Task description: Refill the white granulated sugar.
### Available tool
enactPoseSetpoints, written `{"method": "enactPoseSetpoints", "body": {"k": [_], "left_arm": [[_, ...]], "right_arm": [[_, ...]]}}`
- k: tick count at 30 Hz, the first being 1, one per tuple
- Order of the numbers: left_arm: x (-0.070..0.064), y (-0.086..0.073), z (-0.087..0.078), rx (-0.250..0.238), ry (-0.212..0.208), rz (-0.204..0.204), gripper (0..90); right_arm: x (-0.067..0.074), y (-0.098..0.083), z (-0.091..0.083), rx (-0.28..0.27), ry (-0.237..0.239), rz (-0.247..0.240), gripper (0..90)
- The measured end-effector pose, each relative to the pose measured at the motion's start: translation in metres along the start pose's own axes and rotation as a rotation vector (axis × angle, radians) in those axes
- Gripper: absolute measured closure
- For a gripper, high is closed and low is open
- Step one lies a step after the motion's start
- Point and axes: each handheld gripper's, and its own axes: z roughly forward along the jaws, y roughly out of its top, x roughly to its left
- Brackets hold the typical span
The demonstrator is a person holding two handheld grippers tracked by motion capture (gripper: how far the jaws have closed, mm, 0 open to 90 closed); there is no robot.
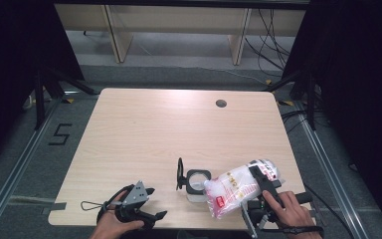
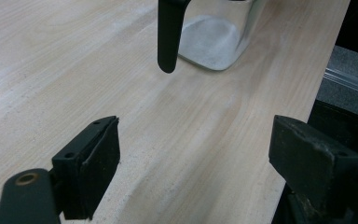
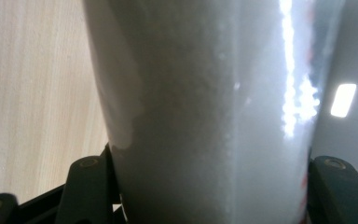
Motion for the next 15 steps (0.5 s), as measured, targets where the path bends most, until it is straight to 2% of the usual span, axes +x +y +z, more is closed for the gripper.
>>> {"method": "enactPoseSetpoints", "body": {"k": [2,3,4,8,9,10,11,12,13,14,15], "left_arm": [[-0.0005,0.0001,-0.0004,0.005,0.003,0.003,16.0],[-0.0003,0.0001,-0.0001,0.002,-0.002,0.004,16.0],[-0.0002,0.0002,-0.0001,0.002,-0.002,0.004,16.1],[0.0,-0.0001,-0.0006,0.001,0.0,0.004,16.0],[0.0004,0.0001,-0.0009,0.006,-0.007,0.005,16.0],[0.0007,0.0002,-0.0005,0.005,-0.004,0.007,16.1],[0.0003,0.0003,-0.0009,0.007,0.009,0.008,16.1],[0.0,0.0001,-0.0002,0.002,0.0,0.002,16.0],[-0.0003,0.0,-0.0003,0.002,-0.001,0.004,16.0],[-0.0003,0.0,-0.0004,0.002,-0.002,0.005,16.0],[-0.0002,0.0001,-0.0005,0.002,-0.001,0.005,16.1]], "right_arm": [[-0.0017,0.0001,0.0006,0.005,-0.011,-0.043,40.9],[0.0005,-0.0004,-0.0008,0.019,0.0,-0.021,40.9],[-0.0018,0.0,-0.0008,0.009,-0.001,-0.047,40.9],[-0.0015,0.0,0.0,-0.013,-0.014,-0.037,40.9],[-0.0037,0.0001,-0.0013,-0.001,-0.013,-0.058,40.9],[-0.0027,-0.0005,-0.0012,0.013,-0.008,-0.035,40.9],[-0.0027,-0.0005,-0.0012,0.013,-0.008,-0.035,40.9],[-0.002,-0.0007,-0.0009,0.013,-0.004,-0.033,40.9],[-0.0031,0.0001,-0.001,0.0,-0.017,-0.055,40.9],[-0.0004,0.0001,-0.002,0.0,-0.01,-0.018,40.9],[-0.0017,0.0007,-0.0015,-0.024,-0.022,-0.032,40.9]]}}
